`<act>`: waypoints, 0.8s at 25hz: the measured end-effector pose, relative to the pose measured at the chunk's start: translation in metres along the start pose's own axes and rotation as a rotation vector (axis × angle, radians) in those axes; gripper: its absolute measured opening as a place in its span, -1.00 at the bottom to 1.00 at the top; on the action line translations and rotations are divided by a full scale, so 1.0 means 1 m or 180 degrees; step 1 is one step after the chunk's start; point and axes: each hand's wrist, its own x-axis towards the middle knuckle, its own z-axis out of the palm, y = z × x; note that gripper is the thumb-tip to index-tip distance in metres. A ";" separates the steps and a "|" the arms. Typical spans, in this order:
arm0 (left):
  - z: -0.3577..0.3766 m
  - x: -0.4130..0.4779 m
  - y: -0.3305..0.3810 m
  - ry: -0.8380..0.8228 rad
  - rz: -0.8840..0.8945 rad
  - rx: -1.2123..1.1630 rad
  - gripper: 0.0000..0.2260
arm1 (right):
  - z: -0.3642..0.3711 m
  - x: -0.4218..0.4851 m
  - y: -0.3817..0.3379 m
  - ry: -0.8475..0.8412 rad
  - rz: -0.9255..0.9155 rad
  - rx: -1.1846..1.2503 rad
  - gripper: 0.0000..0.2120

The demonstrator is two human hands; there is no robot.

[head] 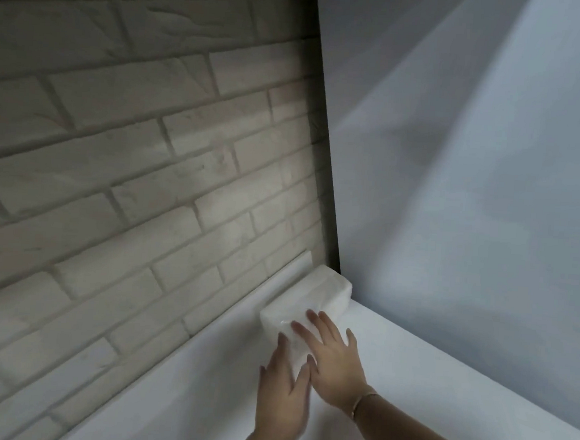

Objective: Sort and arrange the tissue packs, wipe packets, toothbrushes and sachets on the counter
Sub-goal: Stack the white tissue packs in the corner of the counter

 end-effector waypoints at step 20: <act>0.029 0.073 -0.042 -0.0665 0.0727 0.0796 -0.55 | 0.024 0.047 0.041 0.0288 0.0289 0.0022 -0.27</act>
